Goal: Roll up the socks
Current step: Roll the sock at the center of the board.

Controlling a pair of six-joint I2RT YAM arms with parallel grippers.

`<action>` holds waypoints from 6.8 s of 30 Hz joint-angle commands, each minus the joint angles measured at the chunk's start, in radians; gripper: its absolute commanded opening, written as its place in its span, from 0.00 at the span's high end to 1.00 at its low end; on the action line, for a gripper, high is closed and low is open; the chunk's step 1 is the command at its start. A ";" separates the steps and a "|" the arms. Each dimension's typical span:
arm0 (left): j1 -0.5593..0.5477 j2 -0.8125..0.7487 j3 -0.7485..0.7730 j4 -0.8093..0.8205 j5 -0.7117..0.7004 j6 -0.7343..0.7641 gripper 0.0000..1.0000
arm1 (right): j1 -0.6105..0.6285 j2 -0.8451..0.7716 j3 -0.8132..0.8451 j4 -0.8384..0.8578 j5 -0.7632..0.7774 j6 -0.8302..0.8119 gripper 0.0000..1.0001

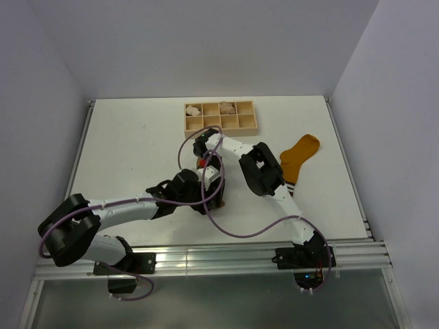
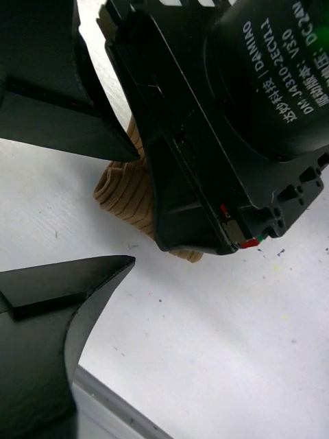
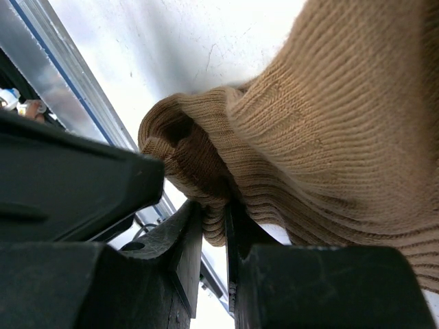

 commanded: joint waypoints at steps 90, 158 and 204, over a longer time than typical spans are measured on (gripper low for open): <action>0.259 0.416 -0.148 0.816 0.365 -1.131 1.00 | -0.220 -1.150 -1.422 1.724 0.301 1.513 0.44; -0.212 0.204 0.099 0.285 -0.612 -0.466 0.38 | -0.091 -0.642 -0.802 0.881 0.563 1.250 1.00; -0.350 0.526 0.286 0.258 -0.890 -0.317 0.57 | -0.078 -0.613 -0.730 0.846 0.481 1.262 1.00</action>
